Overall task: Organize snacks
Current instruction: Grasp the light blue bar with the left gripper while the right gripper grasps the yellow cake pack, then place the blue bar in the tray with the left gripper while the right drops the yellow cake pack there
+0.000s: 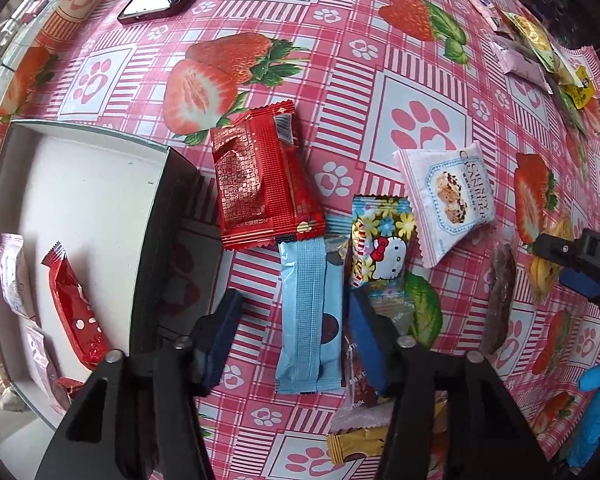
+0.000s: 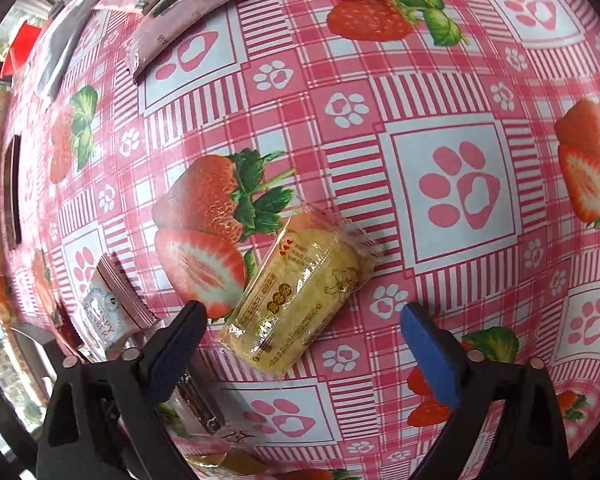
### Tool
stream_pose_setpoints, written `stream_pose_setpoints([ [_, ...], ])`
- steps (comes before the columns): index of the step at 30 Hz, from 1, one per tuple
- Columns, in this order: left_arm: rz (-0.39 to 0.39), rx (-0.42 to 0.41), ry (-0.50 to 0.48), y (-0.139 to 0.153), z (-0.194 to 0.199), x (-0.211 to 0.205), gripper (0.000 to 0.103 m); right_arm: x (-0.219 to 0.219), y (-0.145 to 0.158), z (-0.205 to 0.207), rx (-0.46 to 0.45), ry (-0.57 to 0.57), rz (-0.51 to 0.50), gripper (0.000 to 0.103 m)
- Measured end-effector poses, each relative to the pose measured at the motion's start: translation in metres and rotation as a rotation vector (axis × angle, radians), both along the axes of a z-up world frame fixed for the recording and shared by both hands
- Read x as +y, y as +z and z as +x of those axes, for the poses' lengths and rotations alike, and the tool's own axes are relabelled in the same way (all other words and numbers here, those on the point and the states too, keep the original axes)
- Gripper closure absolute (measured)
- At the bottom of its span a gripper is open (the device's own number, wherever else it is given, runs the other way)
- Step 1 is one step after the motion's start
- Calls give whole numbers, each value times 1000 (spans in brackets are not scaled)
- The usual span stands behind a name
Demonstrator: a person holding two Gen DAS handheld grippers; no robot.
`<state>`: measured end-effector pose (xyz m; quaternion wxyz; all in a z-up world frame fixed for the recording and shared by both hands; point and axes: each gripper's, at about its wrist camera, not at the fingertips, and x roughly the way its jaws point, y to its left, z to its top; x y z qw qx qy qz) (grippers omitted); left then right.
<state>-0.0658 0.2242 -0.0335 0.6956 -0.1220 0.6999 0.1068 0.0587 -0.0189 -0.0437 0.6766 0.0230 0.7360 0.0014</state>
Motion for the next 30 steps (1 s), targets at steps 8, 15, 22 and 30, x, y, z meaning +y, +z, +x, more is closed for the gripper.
stream_pose_setpoints([
  [8, -58, -54, -25, 30, -22, 3, 78, -15, 13, -36, 41, 67, 218, 66],
  [15, -43, -111, -107, 60, -50, -10, 78, -21, 23, -82, 80, 93, 351, 66],
  [22, -3, -132, -130, 86, -81, -4, 78, 5, 43, -101, 70, 180, 378, 66],
  [30, 44, -146, -32, 100, -113, 66, 78, 96, 69, -130, 67, 355, 449, 66],
])
